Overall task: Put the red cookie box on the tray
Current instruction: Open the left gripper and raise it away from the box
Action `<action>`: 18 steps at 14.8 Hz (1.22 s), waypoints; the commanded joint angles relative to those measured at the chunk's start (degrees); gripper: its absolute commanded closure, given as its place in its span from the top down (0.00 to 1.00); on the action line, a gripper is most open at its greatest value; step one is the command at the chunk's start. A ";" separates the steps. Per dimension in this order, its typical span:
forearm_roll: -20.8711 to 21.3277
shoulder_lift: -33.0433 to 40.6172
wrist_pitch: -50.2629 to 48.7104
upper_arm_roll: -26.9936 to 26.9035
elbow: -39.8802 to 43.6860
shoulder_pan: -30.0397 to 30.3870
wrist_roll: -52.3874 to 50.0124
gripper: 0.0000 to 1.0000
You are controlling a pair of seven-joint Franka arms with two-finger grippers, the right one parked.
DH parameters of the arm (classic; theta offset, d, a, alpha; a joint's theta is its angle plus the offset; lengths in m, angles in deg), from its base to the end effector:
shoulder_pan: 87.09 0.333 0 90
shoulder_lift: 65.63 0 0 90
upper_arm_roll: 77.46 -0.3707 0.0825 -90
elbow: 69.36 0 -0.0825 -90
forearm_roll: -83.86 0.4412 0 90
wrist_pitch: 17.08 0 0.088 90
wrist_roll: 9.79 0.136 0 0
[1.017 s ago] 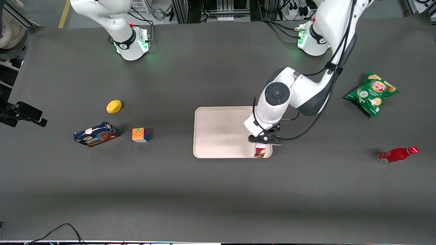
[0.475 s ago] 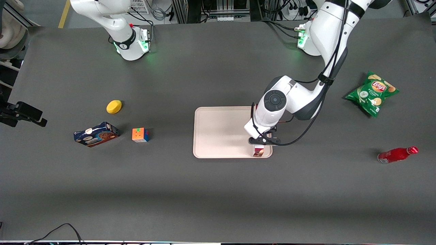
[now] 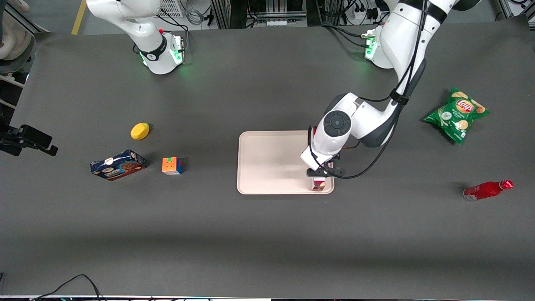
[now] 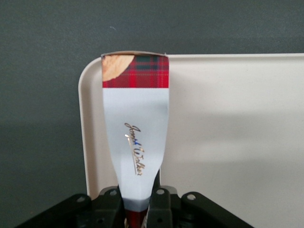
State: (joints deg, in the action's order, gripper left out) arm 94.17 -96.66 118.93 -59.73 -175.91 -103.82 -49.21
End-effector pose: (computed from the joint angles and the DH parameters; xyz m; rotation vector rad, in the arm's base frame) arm 0.5928 -0.3865 0.2156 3.1125 -0.0019 -0.0246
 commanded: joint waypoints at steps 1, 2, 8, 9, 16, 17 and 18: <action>0.25 1.06 1.53 -0.59 -1.20 -0.58 -1.62 0.13; 0.24 0.98 1.71 -0.59 -1.20 -0.58 -1.79 0.59; -0.02 2.64 1.89 -1.82 -0.77 -0.40 -2.15 1.00; -0.11 4.04 1.72 -1.91 -0.76 0.38 -1.71 1.00; -7.12 17.39 -7.67 -4.00 -0.06 9.70 12.67 1.00; -8.88 19.24 -10.65 -6.11 0.90 10.23 16.27 1.00; -9.85 21.08 -14.25 -7.52 1.69 11.10 19.53 1.00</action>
State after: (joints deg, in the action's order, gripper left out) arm 88.16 -81.38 112.19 -63.80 -174.71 -94.59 -38.59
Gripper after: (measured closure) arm 0.000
